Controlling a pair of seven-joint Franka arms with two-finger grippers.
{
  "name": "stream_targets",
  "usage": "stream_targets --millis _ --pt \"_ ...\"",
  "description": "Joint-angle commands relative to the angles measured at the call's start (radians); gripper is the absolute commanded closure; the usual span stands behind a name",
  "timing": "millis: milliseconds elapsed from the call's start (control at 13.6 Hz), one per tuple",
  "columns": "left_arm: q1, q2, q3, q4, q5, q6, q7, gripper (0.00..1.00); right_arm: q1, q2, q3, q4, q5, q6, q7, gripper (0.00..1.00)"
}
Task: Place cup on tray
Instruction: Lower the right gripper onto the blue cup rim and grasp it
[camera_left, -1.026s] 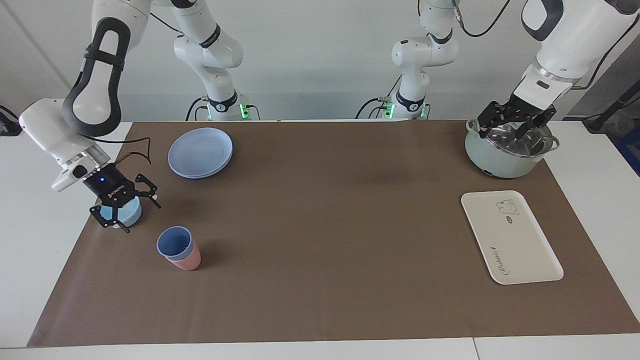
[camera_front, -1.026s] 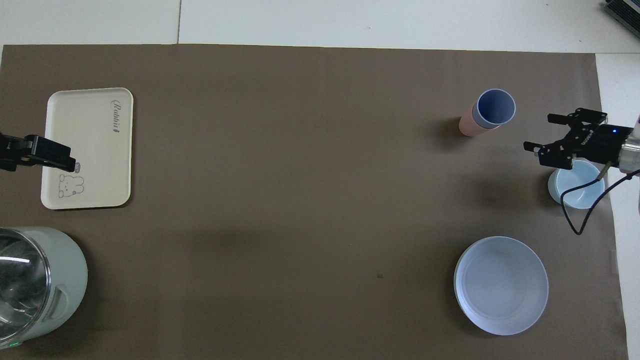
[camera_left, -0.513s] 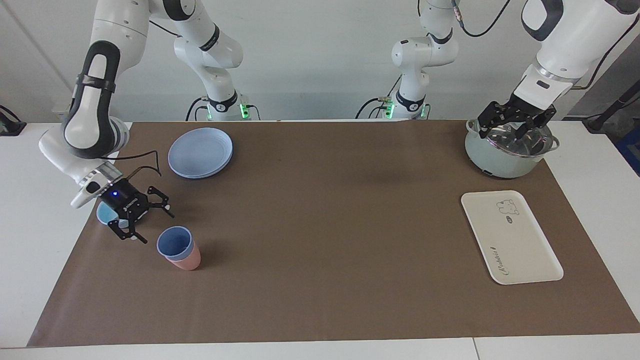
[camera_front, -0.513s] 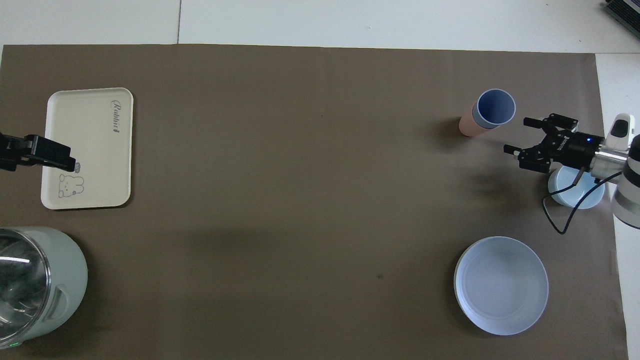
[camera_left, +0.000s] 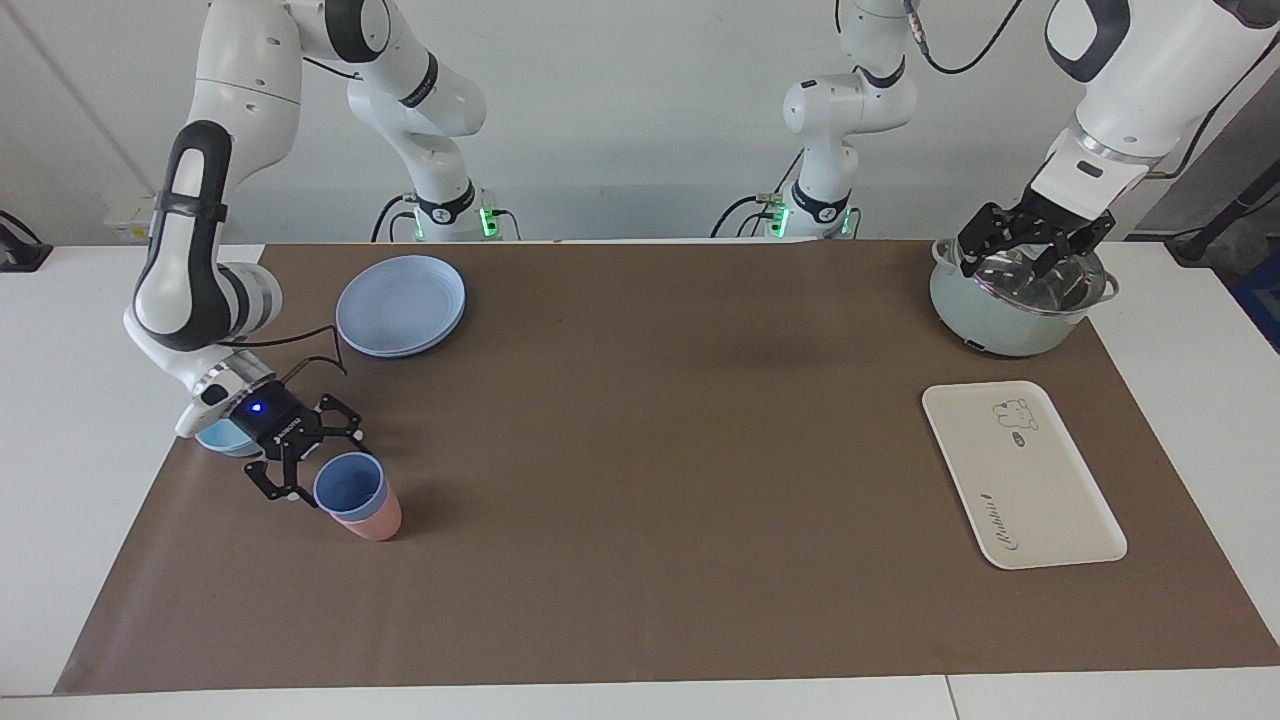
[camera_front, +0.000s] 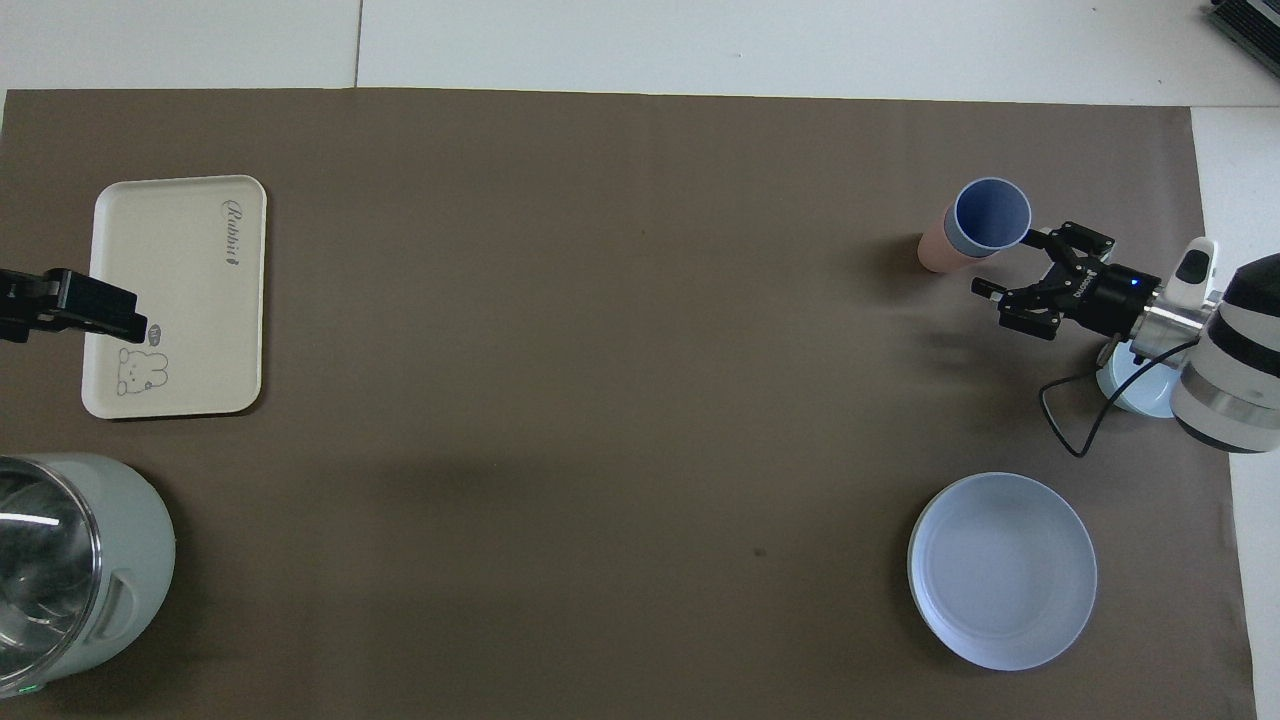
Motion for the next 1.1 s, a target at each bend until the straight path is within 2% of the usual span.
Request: stream_targets --millis 0,733,1026 --pt "0.014 -0.025 -0.006 -0.026 0.004 0.007 0.001 0.0 0.023 0.014 0.003 0.027 0.061 0.004 -0.032 0.0" --pt "0.0 -0.03 -0.009 -0.027 0.004 0.005 -0.002 0.0 0.03 0.06 0.005 0.076 0.095 0.045 -0.095 0.0" --pt "0.006 -0.028 -0.009 -0.027 0.004 0.014 0.0 0.0 0.073 0.064 0.006 0.076 0.15 0.073 -0.096 0.0"
